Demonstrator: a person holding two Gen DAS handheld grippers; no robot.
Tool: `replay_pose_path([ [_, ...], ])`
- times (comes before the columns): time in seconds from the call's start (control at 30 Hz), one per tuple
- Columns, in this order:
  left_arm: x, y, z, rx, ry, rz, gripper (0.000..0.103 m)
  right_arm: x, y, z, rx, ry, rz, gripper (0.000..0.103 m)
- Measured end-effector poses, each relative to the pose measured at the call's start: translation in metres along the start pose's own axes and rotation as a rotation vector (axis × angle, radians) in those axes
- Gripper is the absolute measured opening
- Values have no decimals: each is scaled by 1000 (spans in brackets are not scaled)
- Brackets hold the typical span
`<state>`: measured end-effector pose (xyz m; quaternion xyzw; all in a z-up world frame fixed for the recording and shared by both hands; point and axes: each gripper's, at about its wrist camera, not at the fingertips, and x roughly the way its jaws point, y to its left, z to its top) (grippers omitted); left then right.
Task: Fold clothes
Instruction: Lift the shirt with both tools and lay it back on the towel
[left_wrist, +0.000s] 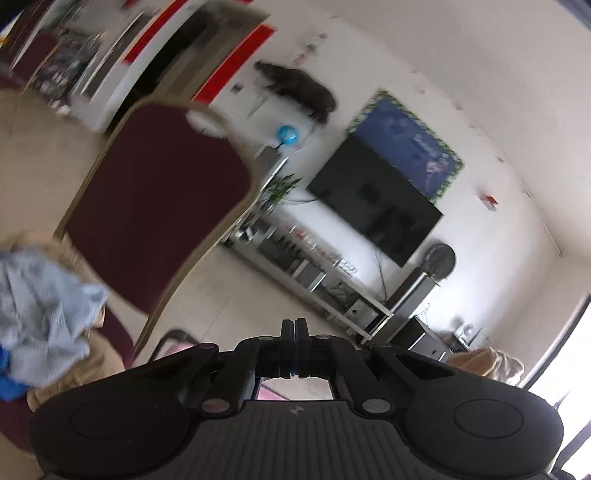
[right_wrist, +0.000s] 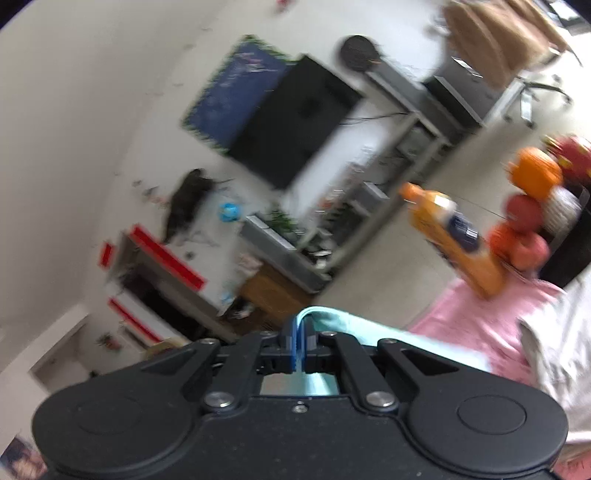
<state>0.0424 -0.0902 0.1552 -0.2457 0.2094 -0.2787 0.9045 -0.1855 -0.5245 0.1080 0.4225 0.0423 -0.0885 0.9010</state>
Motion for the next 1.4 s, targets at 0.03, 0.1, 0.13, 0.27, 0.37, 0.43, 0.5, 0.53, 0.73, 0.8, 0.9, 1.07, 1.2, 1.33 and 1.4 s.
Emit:
replay_pose_path([
  [0.03, 4, -5, -4, 29, 44, -9, 0, -1, 12, -1, -55, 6, -30, 2],
  [0.1, 24, -11, -31, 80, 170, 9, 3, 6, 24, -6, -128, 41, -93, 2],
  [0.13, 36, -13, -50, 107, 231, 25, 3, 13, 19, -9, -131, 62, -127, 2],
  [0.27, 83, -14, -133, 180, 448, 50, 3, 46, -19, -20, -118, 131, -289, 2],
  [0.37, 112, -7, -178, 197, 560, 48, 7, 51, -58, -15, -96, 121, -408, 2],
  [0.43, 126, -5, -200, 225, 623, 59, 26, 53, -84, -11, -81, 110, -486, 2],
  [0.5, 139, -5, -222, 260, 686, 75, 34, 54, -110, -6, -65, 100, -565, 2],
  [0.53, 145, -5, -233, 277, 718, 83, 37, 55, -123, -4, -57, 94, -604, 3],
  [0.73, 183, 3, -283, 377, 861, 166, 43, 53, -156, -11, -55, 132, -663, 36],
  [0.8, 196, 12, -292, 367, 900, 197, 43, 52, -158, -18, -64, 159, -644, 39],
  [0.9, 216, 31, -306, 270, 974, 172, 43, 49, -161, -28, -77, 200, -617, 46],
  [1.07, 236, 41, -324, 223, 1007, 171, 44, 48, -164, -40, -90, 251, -581, 57],
  [1.2, 236, 32, -321, 247, 998, 120, 16, 52, -166, -40, -84, 264, -570, 58],
  [1.33, 230, 18, -310, 342, 959, 118, 1, 55, -176, -44, -60, 281, -572, 58],
  [1.4, 231, 16, -294, 341, 925, 122, 1, 58, -181, -48, -41, 294, -570, 58],
])
